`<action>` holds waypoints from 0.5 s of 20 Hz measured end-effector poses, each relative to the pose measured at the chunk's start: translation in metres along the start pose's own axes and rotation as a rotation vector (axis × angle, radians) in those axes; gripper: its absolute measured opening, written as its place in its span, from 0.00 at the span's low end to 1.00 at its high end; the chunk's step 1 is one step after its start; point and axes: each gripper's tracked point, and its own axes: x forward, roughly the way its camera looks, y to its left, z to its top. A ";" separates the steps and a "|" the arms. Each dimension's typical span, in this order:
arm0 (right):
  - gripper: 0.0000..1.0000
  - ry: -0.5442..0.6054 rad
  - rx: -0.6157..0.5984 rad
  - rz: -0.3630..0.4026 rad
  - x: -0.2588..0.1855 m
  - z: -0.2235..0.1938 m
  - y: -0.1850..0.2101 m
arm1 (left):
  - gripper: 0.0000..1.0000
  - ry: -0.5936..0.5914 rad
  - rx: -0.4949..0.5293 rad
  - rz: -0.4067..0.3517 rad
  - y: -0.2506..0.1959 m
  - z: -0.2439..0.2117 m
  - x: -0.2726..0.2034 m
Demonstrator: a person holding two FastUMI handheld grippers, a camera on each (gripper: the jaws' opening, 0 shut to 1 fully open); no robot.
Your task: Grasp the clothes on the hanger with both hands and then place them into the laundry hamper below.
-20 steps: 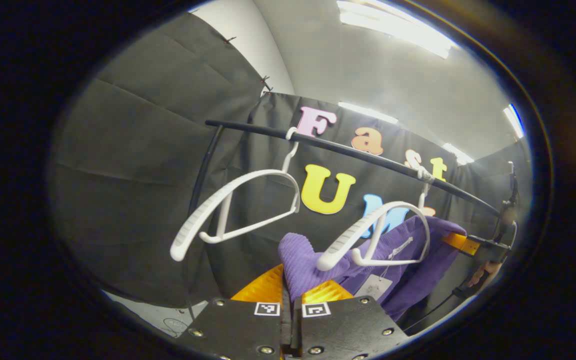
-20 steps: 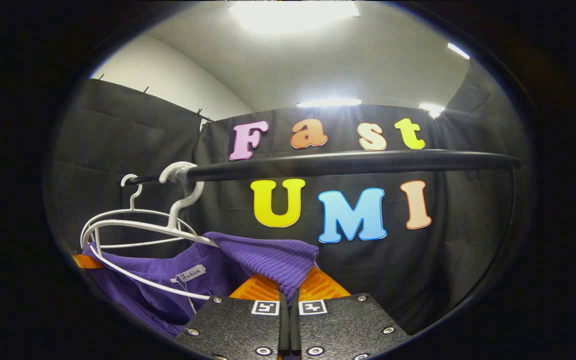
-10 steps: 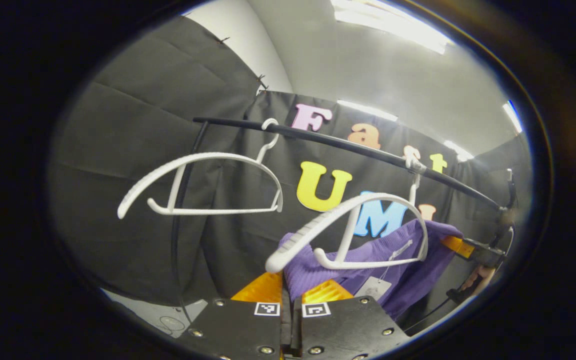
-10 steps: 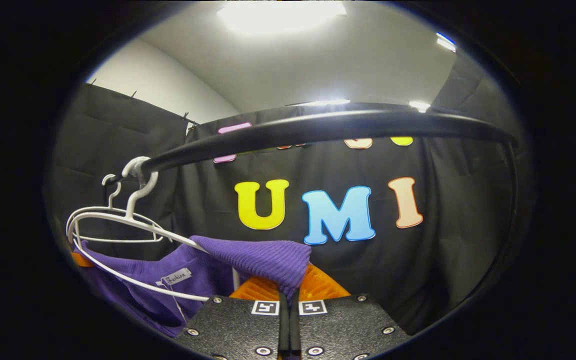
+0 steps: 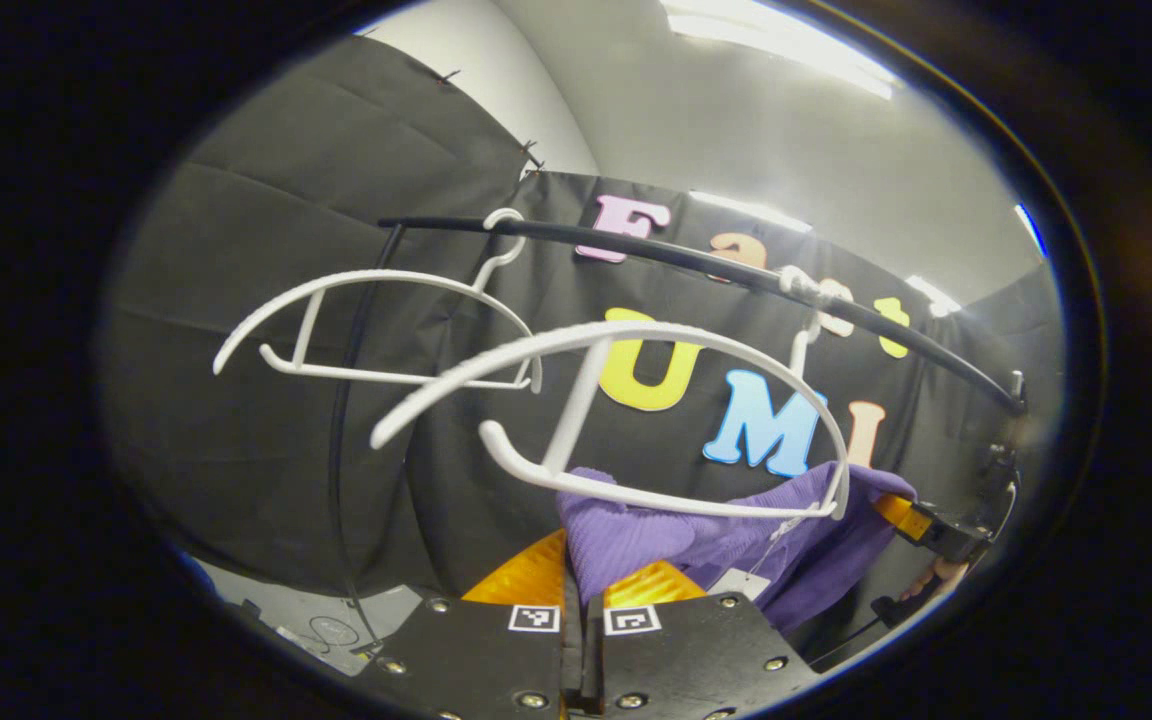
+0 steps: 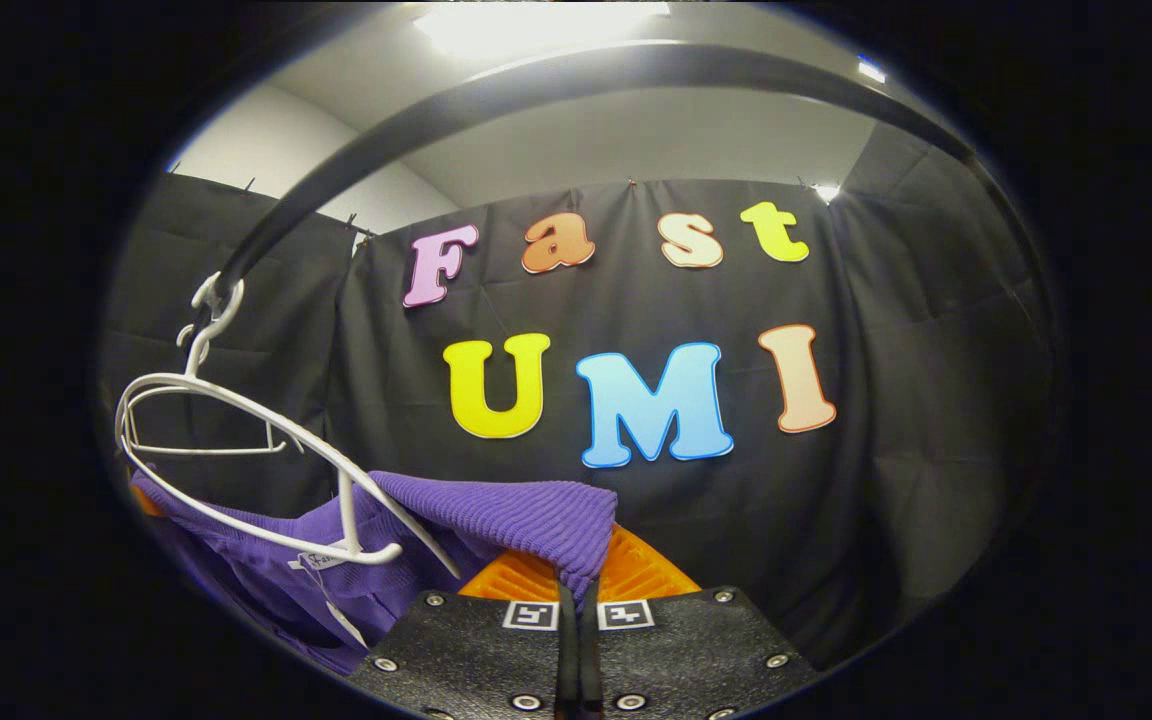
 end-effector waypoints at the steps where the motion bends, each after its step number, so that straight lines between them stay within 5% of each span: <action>1: 0.00 0.016 0.016 -0.001 0.001 -0.009 -0.005 | 0.01 0.004 0.015 0.000 -0.008 -0.003 0.000; 10: 0.00 0.128 -0.019 0.013 -0.028 -0.057 -0.022 | 0.01 0.066 0.033 -0.025 -0.037 -0.034 -0.008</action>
